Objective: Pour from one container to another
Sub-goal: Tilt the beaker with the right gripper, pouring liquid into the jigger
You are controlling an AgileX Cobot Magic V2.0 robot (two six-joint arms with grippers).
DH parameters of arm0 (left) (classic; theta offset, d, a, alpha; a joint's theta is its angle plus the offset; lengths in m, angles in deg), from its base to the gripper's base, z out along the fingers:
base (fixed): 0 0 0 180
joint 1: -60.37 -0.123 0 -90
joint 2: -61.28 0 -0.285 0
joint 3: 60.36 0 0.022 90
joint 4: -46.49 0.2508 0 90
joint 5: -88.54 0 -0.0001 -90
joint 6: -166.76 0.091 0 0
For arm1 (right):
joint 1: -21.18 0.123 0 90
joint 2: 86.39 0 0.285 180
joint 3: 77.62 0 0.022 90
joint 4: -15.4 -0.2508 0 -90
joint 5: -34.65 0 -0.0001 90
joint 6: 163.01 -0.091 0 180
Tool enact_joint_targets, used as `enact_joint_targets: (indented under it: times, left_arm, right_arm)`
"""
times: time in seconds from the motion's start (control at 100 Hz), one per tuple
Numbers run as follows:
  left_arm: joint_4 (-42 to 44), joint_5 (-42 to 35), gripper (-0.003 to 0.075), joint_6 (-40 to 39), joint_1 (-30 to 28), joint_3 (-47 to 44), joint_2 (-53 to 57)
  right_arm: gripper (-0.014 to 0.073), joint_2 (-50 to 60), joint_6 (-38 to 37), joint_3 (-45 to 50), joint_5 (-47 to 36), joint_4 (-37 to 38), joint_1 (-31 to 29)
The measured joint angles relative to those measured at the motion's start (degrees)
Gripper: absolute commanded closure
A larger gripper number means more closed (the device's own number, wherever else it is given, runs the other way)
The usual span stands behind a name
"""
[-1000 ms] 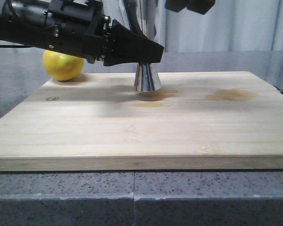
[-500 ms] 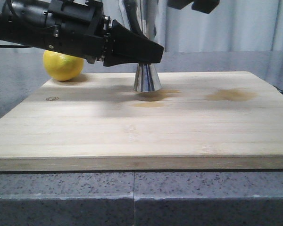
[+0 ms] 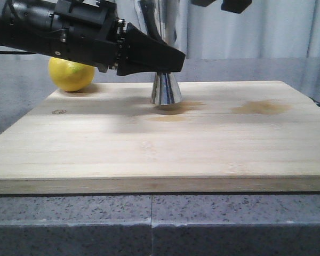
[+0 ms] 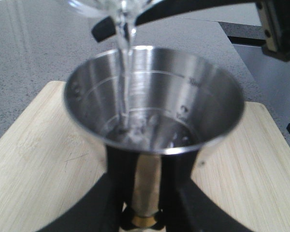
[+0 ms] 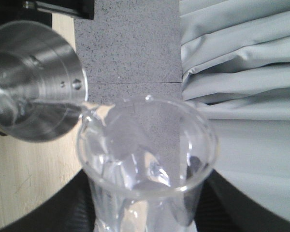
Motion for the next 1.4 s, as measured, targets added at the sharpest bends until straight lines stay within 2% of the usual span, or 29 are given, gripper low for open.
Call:
enact_joint_targets:
  times: [0.95,1.24,1.4]
  left_arm:
    - [0.00,0.00,0.0584,-0.03,0.00,0.00,0.00]
    - [0.00,0.00,0.0584,-0.12,0.00,0.00,0.00]
    - [0.00,0.00,0.0584,-0.12,0.00,0.00,0.00]
  right_arm:
    - [0.0336,0.00,3.50,0.00,-1.20,2.64,0.00]
    - [0.0336,0.00,3.63,0.00,-1.20,-4.25,0.00]
    - [0.0336,0.00,0.02,0.00,-1.09,-4.95,0.00]
